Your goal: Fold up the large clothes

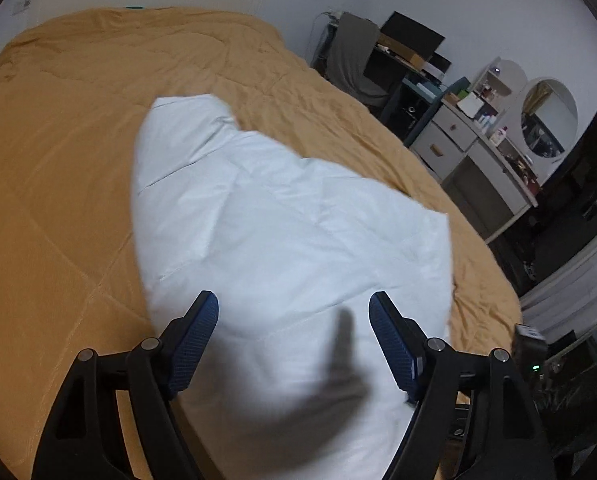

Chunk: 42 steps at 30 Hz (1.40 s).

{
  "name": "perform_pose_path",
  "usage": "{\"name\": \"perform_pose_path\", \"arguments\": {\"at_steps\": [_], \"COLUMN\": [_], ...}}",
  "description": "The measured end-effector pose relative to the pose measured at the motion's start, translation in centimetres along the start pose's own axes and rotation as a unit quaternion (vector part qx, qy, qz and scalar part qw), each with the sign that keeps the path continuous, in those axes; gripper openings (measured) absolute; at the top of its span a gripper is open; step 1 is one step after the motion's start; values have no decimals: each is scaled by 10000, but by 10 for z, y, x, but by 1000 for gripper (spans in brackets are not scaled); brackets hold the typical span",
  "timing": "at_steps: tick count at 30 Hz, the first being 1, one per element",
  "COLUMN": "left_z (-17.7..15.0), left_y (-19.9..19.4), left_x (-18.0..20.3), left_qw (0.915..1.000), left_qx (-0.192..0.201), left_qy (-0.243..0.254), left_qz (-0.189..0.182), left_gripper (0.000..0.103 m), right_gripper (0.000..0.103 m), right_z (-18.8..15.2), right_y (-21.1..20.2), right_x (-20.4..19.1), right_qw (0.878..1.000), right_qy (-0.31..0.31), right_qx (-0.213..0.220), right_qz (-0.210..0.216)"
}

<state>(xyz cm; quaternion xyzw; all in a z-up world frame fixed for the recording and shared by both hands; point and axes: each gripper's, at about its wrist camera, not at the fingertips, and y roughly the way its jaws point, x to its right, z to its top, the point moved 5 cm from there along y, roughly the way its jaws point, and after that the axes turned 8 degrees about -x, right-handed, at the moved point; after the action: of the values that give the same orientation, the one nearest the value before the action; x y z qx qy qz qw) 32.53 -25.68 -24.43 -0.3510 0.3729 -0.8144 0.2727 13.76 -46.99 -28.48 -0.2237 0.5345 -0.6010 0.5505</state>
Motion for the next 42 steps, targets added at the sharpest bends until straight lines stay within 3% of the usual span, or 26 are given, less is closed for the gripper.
{"name": "perform_pose_path", "arguments": {"at_steps": [3, 7, 11, 16, 19, 22, 26, 28, 31, 33, 34, 36, 40, 42], "left_z": [13, 39, 73, 97, 113, 126, 96, 68, 21, -6, -19, -26, -29, -41], "left_y": [37, 100, 155, 198, 177, 98, 16, -3, 13, 61, 76, 71, 28, 8], "left_x": [55, 101, 102, 84, 80, 81, 63, 54, 37, 16, 12, 7, -14, -44], "left_qw": [9937, 9671, 9527, 9452, 9598, 9769, 9794, 9856, 9940, 9917, 9885, 9896, 9973, 9938], "left_qx": [-623, -857, -912, -1196, -1033, -122, 439, 540, 350, -323, -403, -40, 137, 221], "left_qy": [857, 1805, 1711, 1327, 988, 777, 578, 436, 155, 56, 73, 8, -501, -1089], "left_qz": [365, 1572, 2339, 2732, 2415, 1987, 1883, 1540, 1023, 1246, 1452, 1439, 510, -29], "left_gripper": [78, 81, 99, 99, 96, 98, 98, 98, 103, 103, 103, 103, 103, 103], "right_gripper": [67, 67, 67, 68, 68, 69, 69, 70, 70, 70, 71, 74, 76, 83], "right_z": [1, 1, -4, -8, -6, -6, -5, -6, -7, -6, -7, -6, -7, -9], "right_y": [0, -1, -3, -4, -4, 0, -1, -1, -2, -2, -2, -2, -14, -25], "right_x": [-2, -1, 0, 1, 1, 0, -3, -3, -4, -4, -5, -5, -4, -3], "right_qw": [9998, 9998, 9999, 9998, 9998, 9998, 9997, 9997, 9997, 9997, 9997, 9998, 9997, 9998], "right_qy": [-157, -112, -28, -24, -64, -110, -94, -91, -75, -77, -79, -78, 16, 74], "right_qx": [15, 97, 138, 149, 148, 167, 203, 213, 240, 237, 235, 202, 159, 138], "right_qz": [-97, -116, -77, -102, -92, -58, -49, -35, -5, -29, -36, 1, 195, 150]}}
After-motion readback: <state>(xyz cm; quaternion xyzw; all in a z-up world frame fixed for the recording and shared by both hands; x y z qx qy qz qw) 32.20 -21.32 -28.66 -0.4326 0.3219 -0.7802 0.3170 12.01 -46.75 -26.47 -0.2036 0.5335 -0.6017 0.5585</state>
